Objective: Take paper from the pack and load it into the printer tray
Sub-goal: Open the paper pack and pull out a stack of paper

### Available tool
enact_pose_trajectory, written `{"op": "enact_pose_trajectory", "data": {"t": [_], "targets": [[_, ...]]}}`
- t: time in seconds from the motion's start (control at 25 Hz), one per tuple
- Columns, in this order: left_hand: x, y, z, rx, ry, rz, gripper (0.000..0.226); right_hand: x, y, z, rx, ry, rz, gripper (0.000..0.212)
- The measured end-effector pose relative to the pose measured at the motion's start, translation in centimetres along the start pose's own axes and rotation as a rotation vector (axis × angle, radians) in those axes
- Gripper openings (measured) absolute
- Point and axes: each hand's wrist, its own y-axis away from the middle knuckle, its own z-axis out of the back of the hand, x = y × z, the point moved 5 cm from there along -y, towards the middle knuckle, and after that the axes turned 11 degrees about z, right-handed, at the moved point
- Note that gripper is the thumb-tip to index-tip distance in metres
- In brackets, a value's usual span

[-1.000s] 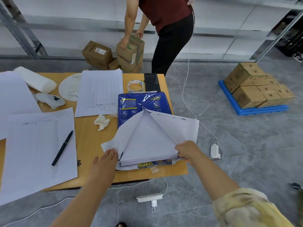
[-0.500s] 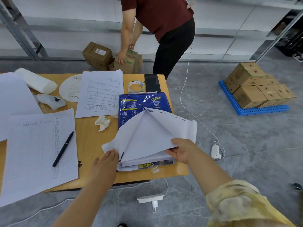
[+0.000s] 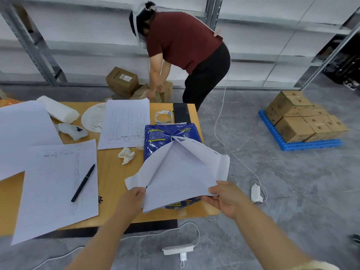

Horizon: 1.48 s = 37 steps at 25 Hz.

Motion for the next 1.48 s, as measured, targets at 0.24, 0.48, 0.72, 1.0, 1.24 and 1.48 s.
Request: {"op": "enact_pose_trajectory", "data": {"t": [0.24, 0.48, 0.72, 1.0, 1.24, 1.48], "targets": [[0.1, 5.3, -0.9, 0.238, 0.439, 0.319, 0.026, -0.2, 4.5, 1.5, 0.08, 0.042, 0.017, 0.033], [-0.2, 9.5, -0.3, 0.283, 0.663, 0.349, 0.031, 0.3, 8.6, 2.2, 0.141, 0.112, 0.043, 0.035], [-3.2, 13.5, 2.1, 0.249, 0.596, 0.31, 0.036, 2.9, 12.3, 2.6, 0.185, 0.179, 0.108, 0.021], [-7.4, 17.7, 3.6, 0.254, 0.609, 0.183, 0.03, 6.1, 15.3, 3.7, 0.203, 0.237, 0.172, 0.018], [-10.8, 19.7, 6.4, 0.106, 0.599, -0.002, 0.01, 9.3, 16.3, 3.4, 0.188, 0.232, 0.314, 0.024], [-12.7, 21.2, 8.7, -0.006, 0.628, -0.226, 0.013, 11.2, 16.0, 1.7, 0.199, 0.249, 0.473, 0.027]]}}
